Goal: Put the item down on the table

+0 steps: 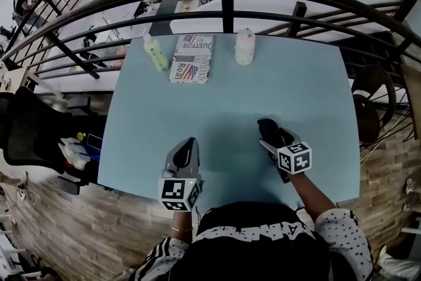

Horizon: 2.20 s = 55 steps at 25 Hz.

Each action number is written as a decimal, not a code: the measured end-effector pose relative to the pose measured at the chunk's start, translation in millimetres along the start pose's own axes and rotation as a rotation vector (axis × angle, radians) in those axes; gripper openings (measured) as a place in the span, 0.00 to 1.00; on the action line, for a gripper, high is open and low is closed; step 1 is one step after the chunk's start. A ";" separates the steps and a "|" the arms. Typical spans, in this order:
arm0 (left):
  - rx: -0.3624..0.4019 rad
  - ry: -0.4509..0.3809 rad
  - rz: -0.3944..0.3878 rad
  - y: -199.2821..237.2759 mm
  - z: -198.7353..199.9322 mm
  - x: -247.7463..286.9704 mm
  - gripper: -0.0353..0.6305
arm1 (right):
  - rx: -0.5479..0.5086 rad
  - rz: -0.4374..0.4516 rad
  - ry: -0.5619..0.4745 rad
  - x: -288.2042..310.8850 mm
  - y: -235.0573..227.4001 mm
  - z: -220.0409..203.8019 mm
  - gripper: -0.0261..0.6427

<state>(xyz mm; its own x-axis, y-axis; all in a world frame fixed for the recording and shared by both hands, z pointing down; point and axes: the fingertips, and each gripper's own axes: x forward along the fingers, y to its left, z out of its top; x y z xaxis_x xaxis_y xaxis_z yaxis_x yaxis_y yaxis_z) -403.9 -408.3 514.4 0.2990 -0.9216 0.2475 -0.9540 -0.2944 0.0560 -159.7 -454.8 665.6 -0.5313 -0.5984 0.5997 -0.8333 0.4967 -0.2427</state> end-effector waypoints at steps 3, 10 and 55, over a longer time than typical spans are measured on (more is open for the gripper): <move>0.000 -0.004 0.005 -5.6 3.7 -3.0 0.05 | 0.008 0.005 -0.040 -9.3 -0.4 12.4 0.62; 0.011 -0.012 0.017 -17.9 8.9 -10.8 0.05 | 0.054 0.032 -0.191 -40.5 3.5 49.2 0.57; 0.072 -0.022 0.054 -59.6 30.1 -47.3 0.05 | 0.162 0.266 -0.552 -150.1 42.6 118.9 0.04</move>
<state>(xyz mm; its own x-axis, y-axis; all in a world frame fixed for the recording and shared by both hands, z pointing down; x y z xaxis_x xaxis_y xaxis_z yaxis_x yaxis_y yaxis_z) -360.5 -354.7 470.3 0.2484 -0.9418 0.2265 -0.9649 -0.2610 -0.0270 -133.6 -418.5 474.6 -0.6879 -0.7252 0.0314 -0.6513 0.5976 -0.4677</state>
